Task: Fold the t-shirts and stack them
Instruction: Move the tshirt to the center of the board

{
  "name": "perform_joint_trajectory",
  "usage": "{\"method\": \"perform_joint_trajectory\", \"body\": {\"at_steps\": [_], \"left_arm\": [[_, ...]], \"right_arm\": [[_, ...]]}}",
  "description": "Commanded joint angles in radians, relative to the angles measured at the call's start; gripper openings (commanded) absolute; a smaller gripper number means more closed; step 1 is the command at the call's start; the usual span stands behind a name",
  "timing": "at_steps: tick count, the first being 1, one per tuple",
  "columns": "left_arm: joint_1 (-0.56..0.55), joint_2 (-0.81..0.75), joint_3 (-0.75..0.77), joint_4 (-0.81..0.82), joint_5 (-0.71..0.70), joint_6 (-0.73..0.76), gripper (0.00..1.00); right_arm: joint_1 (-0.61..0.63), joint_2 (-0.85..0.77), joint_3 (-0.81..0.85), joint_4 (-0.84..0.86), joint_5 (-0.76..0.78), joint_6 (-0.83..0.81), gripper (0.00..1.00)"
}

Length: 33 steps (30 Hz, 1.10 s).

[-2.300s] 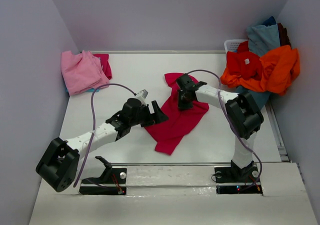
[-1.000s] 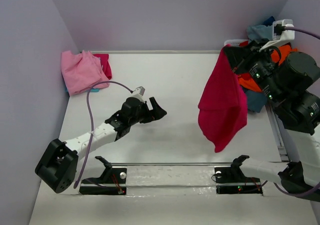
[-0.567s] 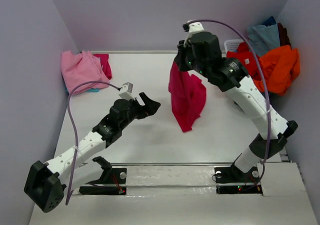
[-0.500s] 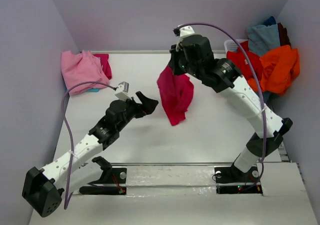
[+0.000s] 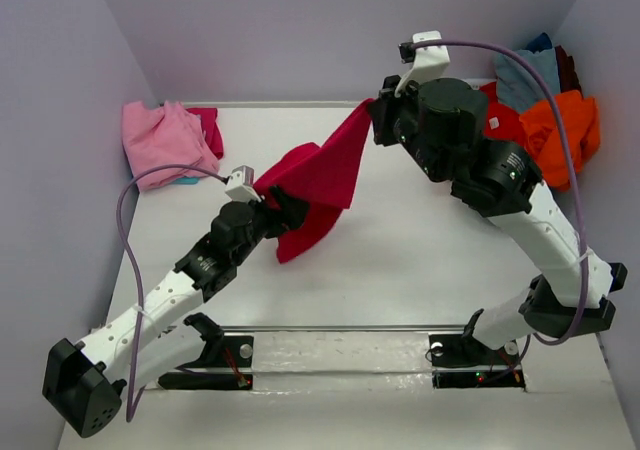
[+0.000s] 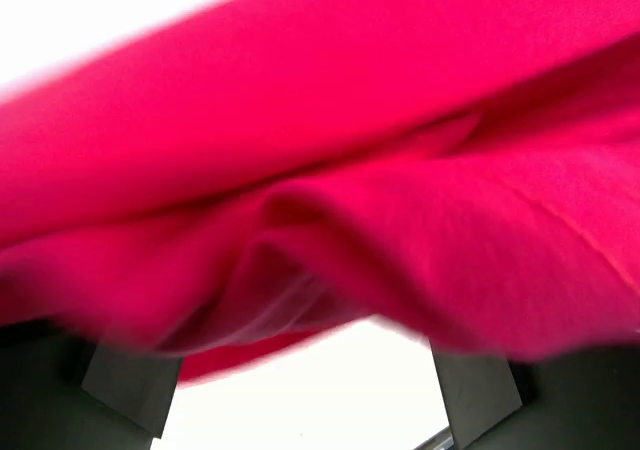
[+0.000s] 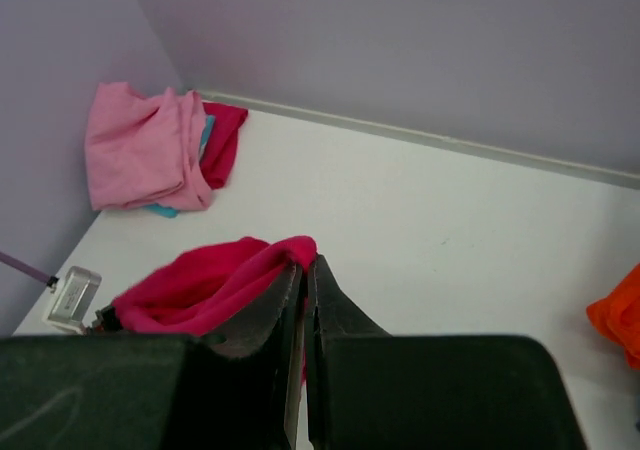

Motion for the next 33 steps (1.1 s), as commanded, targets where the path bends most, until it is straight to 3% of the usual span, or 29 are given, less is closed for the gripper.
{"method": "perform_joint_trajectory", "body": {"at_steps": [1,3,4,6,7,8,9,10,13,21,27,33], "left_arm": [[-0.002,-0.021,0.004,0.033,-0.033,0.006,0.99],[-0.002,-0.024,0.004,0.03,-0.033,0.007,0.99],[-0.002,-0.027,-0.001,0.03,-0.033,0.006,0.99],[-0.002,-0.023,-0.002,0.03,-0.033,0.009,0.99],[-0.002,-0.02,-0.002,0.03,-0.03,0.009,0.99],[-0.002,-0.018,-0.002,0.031,-0.03,0.01,0.99],[-0.002,-0.01,-0.002,0.034,-0.029,0.009,0.99],[-0.002,-0.007,-0.002,0.041,-0.026,0.006,0.99],[-0.002,-0.001,-0.001,0.041,-0.016,0.006,0.99],[-0.002,-0.023,-0.007,0.03,-0.045,0.015,0.99],[-0.002,-0.007,-0.004,0.041,-0.042,0.015,0.99],[-0.002,-0.01,-0.014,0.042,-0.038,0.01,0.99]], "right_arm": [[-0.003,-0.007,0.014,0.022,0.135,-0.03,0.07],[-0.003,0.008,0.078,0.001,0.132,0.014,0.07],[-0.003,-0.063,-0.044,0.149,0.097,-0.02,0.07],[-0.003,-0.04,-0.088,0.164,0.089,-0.05,0.07],[-0.003,0.023,0.079,0.08,0.125,-0.029,0.07],[-0.003,0.078,0.172,-0.113,0.138,-0.003,0.07],[0.006,0.112,0.23,-0.161,0.136,0.034,0.07],[0.006,0.088,0.223,-0.078,0.129,0.022,0.07],[0.006,-0.092,-0.067,0.201,0.068,-0.033,0.07],[0.006,-0.25,-0.304,0.406,-0.034,-0.065,0.07],[0.006,-0.089,-0.128,0.261,-0.045,-0.068,0.07],[0.006,-0.021,-0.125,0.254,0.023,-0.082,0.07]]}}
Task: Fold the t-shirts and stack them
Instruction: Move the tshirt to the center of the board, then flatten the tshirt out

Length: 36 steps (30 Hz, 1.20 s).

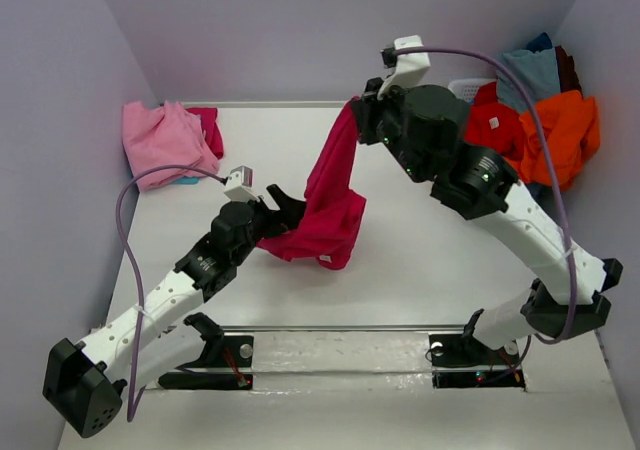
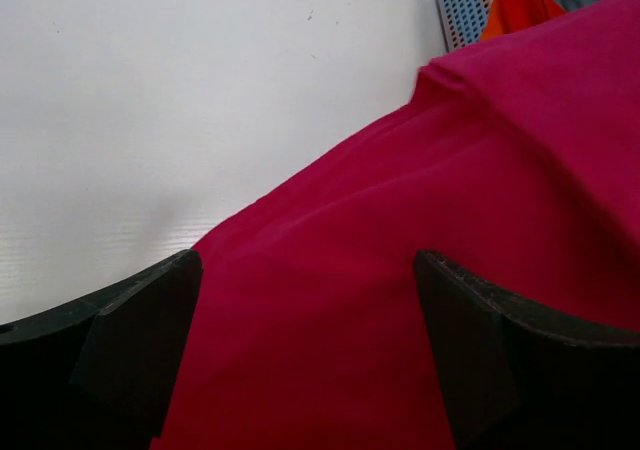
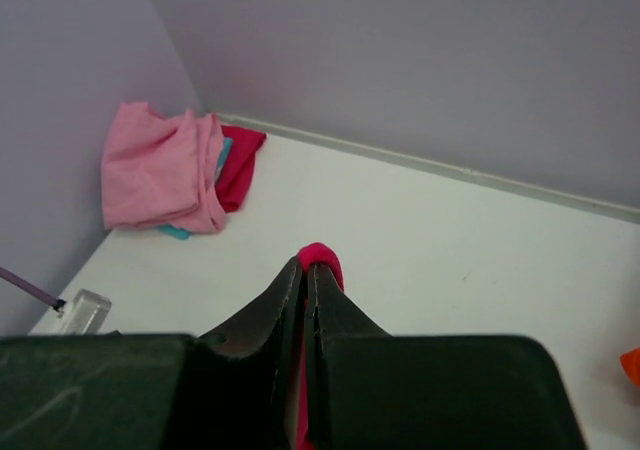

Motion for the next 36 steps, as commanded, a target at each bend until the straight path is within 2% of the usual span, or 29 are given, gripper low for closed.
{"method": "perform_joint_trajectory", "body": {"at_steps": [1,9,13,17,18,19,20,21,22,28,34,36], "left_arm": [[-0.001,-0.009,-0.011,0.043,-0.023,0.012,0.99],[-0.001,0.031,0.006,0.077,0.038,0.017,0.99],[-0.001,0.054,0.019,0.069,0.05,0.02,0.99],[-0.001,0.017,0.0,0.064,0.037,0.021,0.99],[-0.001,0.012,0.0,0.054,0.027,0.027,0.99],[-0.001,0.006,0.0,0.048,0.023,0.03,0.99],[-0.001,0.003,-0.003,0.045,0.017,0.032,0.99],[-0.001,0.003,-0.003,0.044,0.017,0.035,0.99],[-0.001,0.003,-0.003,0.046,0.017,0.035,0.99],[-0.001,0.038,-0.004,0.072,0.04,0.027,0.99],[-0.001,0.147,0.073,0.074,0.064,0.05,0.99],[-0.001,0.201,0.126,0.04,0.076,0.067,0.99]], "right_arm": [[0.005,0.051,0.036,0.006,0.048,-0.025,0.07],[0.005,0.178,0.209,-0.101,0.042,-0.048,0.07],[0.005,0.293,0.347,-0.243,0.094,-0.025,0.07],[0.005,0.281,0.246,-0.265,0.094,0.05,0.07],[0.005,0.245,0.156,-0.246,0.08,0.069,0.09],[0.005,0.226,0.114,-0.238,0.071,0.104,0.2],[0.005,0.212,0.078,-0.232,0.063,0.119,0.67],[0.005,0.188,0.047,-0.227,0.057,0.13,0.88],[0.005,0.18,-0.005,-0.225,0.06,0.139,1.0],[0.005,0.221,-0.059,-0.254,0.16,0.196,1.0],[-0.142,0.309,-0.078,-0.239,0.033,0.259,0.99],[-0.191,0.327,-0.104,-0.195,-0.068,0.273,0.95]]}}
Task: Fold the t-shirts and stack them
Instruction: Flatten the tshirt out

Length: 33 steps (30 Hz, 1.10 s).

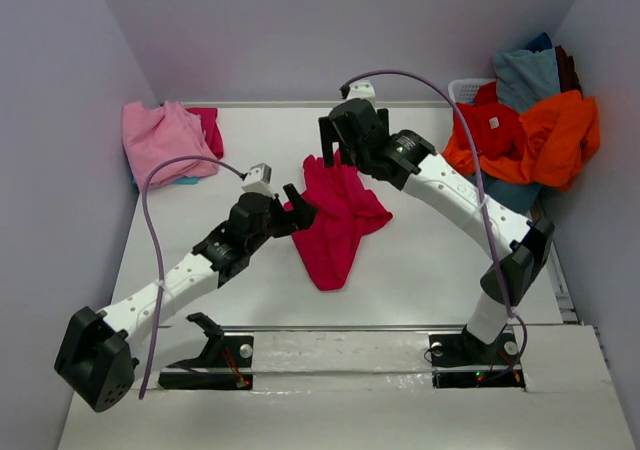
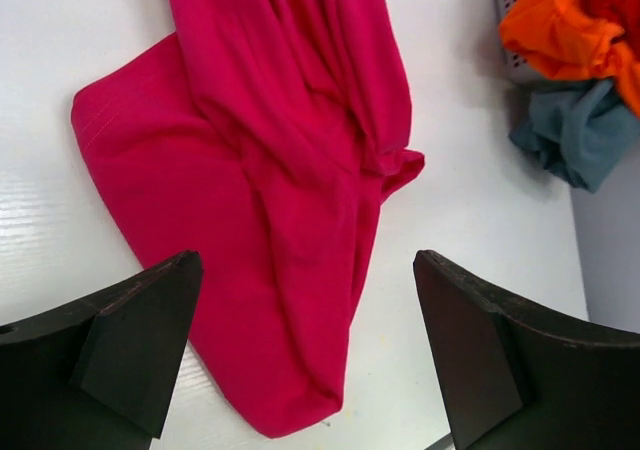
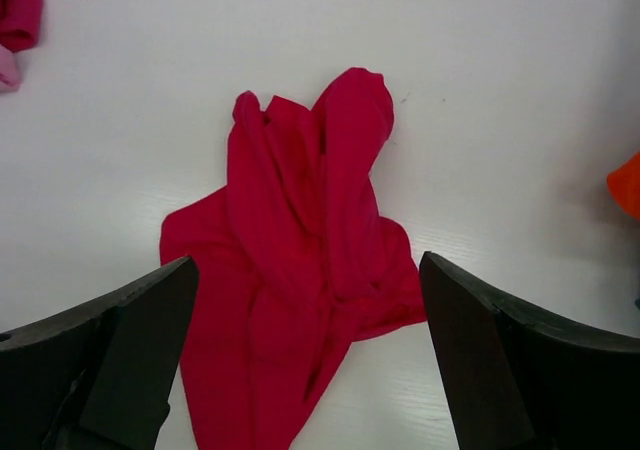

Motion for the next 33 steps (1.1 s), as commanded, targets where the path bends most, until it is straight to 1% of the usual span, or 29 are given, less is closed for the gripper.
{"method": "perform_joint_trajectory", "body": {"at_steps": [1,2,3,4,5,6,8,9,11,14,18,23,25,28,30,33], "left_arm": [[-0.001,0.14,0.147,0.002,0.024,0.057,0.99],[-0.001,0.169,0.197,-0.01,0.047,0.065,0.99],[0.009,0.215,0.24,-0.011,0.084,0.065,0.99],[0.022,0.237,0.241,-0.011,0.084,0.066,0.99],[0.032,0.257,0.273,0.0,0.127,0.063,0.99],[0.032,0.292,0.288,0.003,0.141,0.062,0.99],[0.07,0.328,0.329,0.014,0.181,0.057,0.99],[0.084,0.363,0.342,0.014,0.196,0.052,0.99],[0.131,0.394,0.359,0.029,0.257,0.046,0.99],[0.182,0.438,0.369,0.042,0.288,0.039,0.99],[0.22,0.505,0.388,0.064,0.332,0.016,0.99],[0.22,0.633,0.457,0.069,0.348,0.0,0.99],[0.22,0.67,0.506,0.063,0.348,-0.001,0.99],[0.229,0.775,0.592,0.037,0.351,0.0,0.99],[0.24,0.811,0.638,0.029,0.357,-0.001,0.99],[0.26,0.855,0.665,0.023,0.343,-0.006,0.99]], "right_arm": [[-0.148,0.061,-0.028,0.082,-0.162,0.073,0.91],[-0.17,0.091,-0.028,0.099,-0.195,0.082,0.82],[-0.199,0.111,-0.009,0.101,-0.237,0.082,0.74],[-0.208,0.136,0.011,0.099,-0.248,0.079,0.74],[-0.218,0.189,0.037,0.084,-0.254,0.071,0.62],[-0.218,0.22,0.095,0.075,-0.257,0.065,0.53],[-0.253,0.281,0.16,0.026,-0.297,0.058,0.41],[-0.253,0.327,0.207,0.015,-0.311,0.064,0.39],[-0.264,0.352,0.219,0.021,-0.335,0.065,0.38],[-0.273,0.377,0.203,0.044,-0.366,0.067,0.39],[-0.282,0.419,0.2,0.036,-0.393,0.084,0.41],[-0.291,0.447,0.197,0.041,-0.412,0.094,0.44],[-0.291,0.461,0.203,0.039,-0.415,0.094,0.44],[-0.291,0.482,0.214,0.029,-0.415,0.094,0.44],[-0.291,0.49,0.213,0.023,-0.415,0.096,0.44],[-0.291,0.479,0.173,0.038,-0.418,0.101,0.44]]}}
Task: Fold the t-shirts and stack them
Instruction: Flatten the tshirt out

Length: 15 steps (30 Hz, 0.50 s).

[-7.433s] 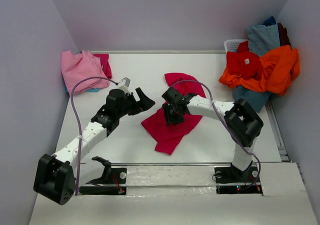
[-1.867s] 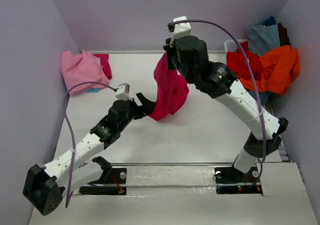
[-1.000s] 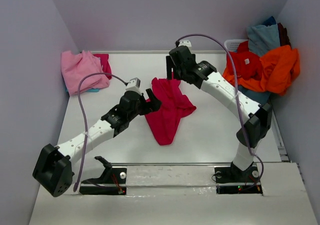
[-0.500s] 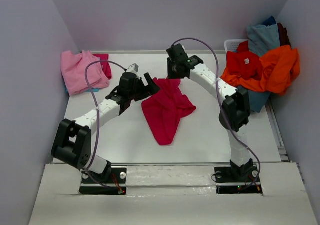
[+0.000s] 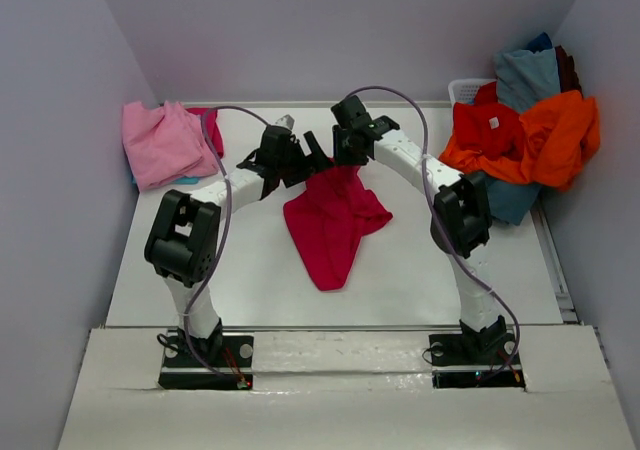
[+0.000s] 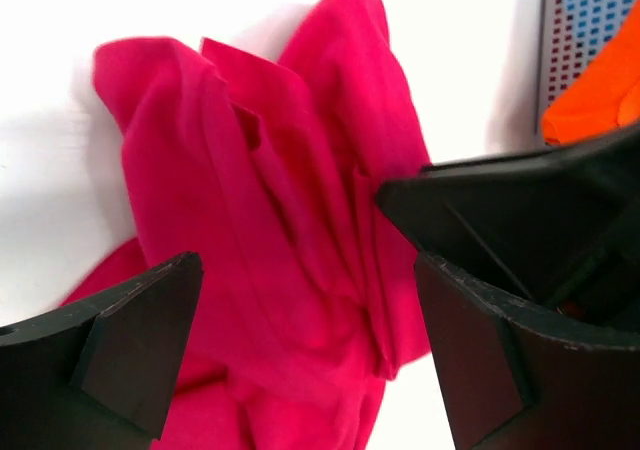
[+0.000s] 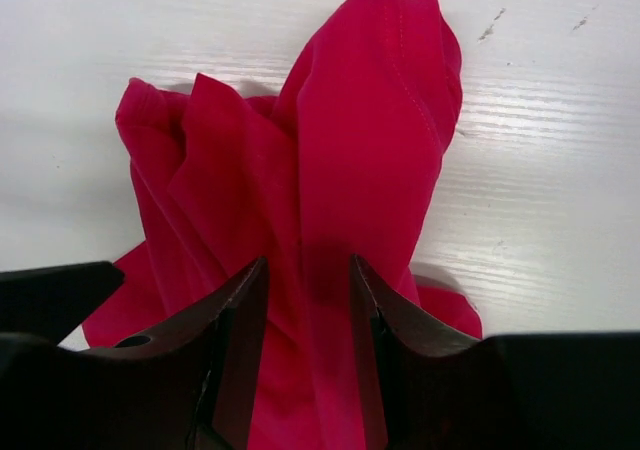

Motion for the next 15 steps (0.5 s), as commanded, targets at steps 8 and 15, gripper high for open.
{"method": "perform_joint_trajectory", "body": {"at_steps": [8,15], "left_arm": [[0.078,0.121,0.127,-0.026,0.019,-0.009,0.97],[0.078,0.178,0.225,-0.089,-0.018,0.011,0.93]], "right_arm": [[-0.014,-0.048,-0.058,0.041,-0.019,0.013,0.44],[-0.014,-0.054,-0.084,0.059,-0.038,0.022,0.43]]}}
